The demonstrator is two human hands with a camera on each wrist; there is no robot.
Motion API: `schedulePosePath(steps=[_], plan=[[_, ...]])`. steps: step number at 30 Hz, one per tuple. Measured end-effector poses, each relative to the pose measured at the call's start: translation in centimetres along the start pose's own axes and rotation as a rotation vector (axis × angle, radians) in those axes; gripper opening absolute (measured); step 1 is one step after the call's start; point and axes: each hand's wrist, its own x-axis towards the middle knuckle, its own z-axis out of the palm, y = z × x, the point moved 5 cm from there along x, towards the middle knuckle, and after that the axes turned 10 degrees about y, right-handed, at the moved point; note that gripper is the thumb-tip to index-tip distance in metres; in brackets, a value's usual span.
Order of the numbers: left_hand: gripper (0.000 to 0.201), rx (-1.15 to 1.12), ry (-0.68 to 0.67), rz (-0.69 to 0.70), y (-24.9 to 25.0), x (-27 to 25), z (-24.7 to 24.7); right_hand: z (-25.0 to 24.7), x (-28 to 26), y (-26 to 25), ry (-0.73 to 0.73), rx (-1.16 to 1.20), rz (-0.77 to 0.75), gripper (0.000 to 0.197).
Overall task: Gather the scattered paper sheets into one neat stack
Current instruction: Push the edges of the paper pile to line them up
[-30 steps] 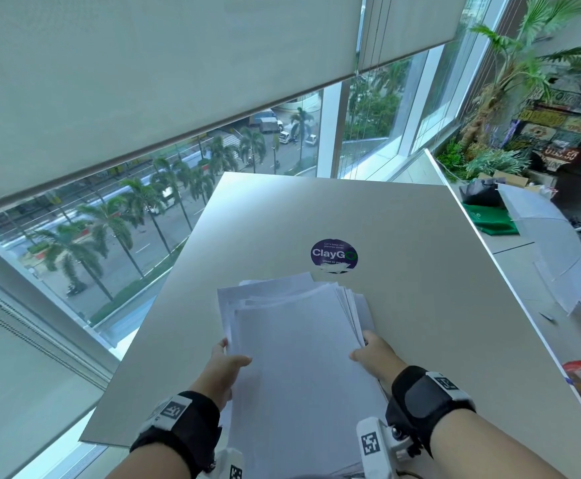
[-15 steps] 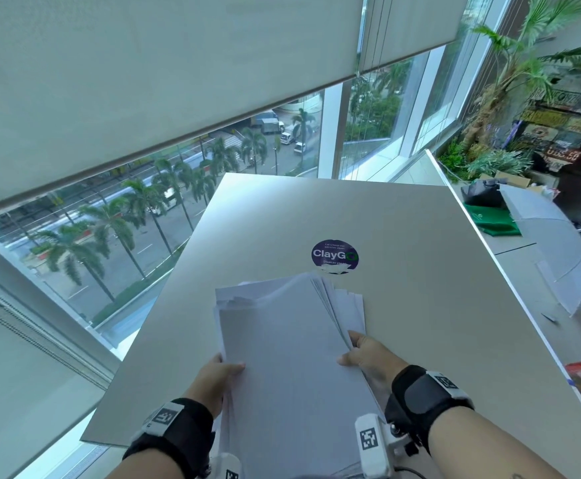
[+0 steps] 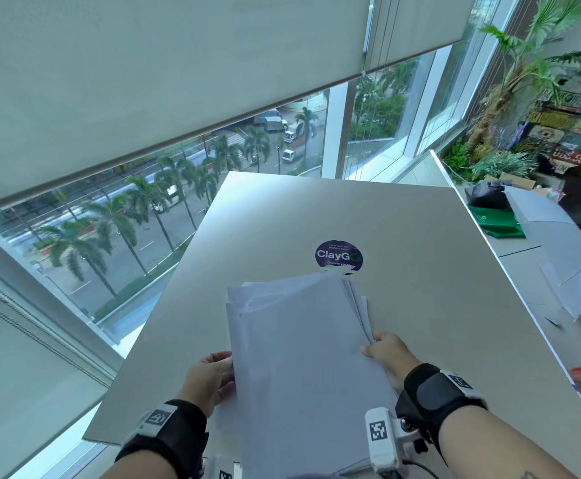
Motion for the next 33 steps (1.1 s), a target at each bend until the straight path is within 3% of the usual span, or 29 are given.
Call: schedulePosePath(steps=[2, 5, 7, 12, 17, 24, 28, 33], plan=[[0.014, 0.036, -0.012, -0.005, 0.1, -0.2, 0.0, -0.4, 0.4, -0.2, -0.024, 0.016, 0.027, 0.031], [0.021, 0.051, -0.019, -0.009, 0.4, -0.5, 0.4, -0.6, 0.6, -0.5, -0.034, -0.02, 0.08, 0.017], [0.027, 0.077, -0.032, -0.003, 0.5, -0.6, 0.7, -0.5, 0.7, -0.8, -0.022, -0.059, 0.097, 0.018], [0.027, 0.176, -0.08, 0.019, 0.6, -1.0, 1.3, -0.5, 0.4, -1.4, 0.021, -0.277, 0.05, 0.04], [0.033, 0.207, -0.052, 0.023, 0.2, 0.0, 1.3, 0.0, 0.9, -0.7, -0.011, -0.244, 0.068, 0.038], [0.033, 0.205, -0.046, 0.021, 0.2, 0.0, 1.4, -0.3, -0.1, 0.0, -0.011, 0.004, 0.05, 0.023], [0.045, 0.162, -0.042, 0.02, 0.4, -0.6, 1.4, -0.5, -0.6, -0.6, 0.048, 0.019, -0.015, 0.023], [0.054, 0.165, -0.036, 0.027, 0.5, -1.4, 1.5, -0.3, -1.8, -1.7, -0.006, 0.096, -0.133, 0.023]])
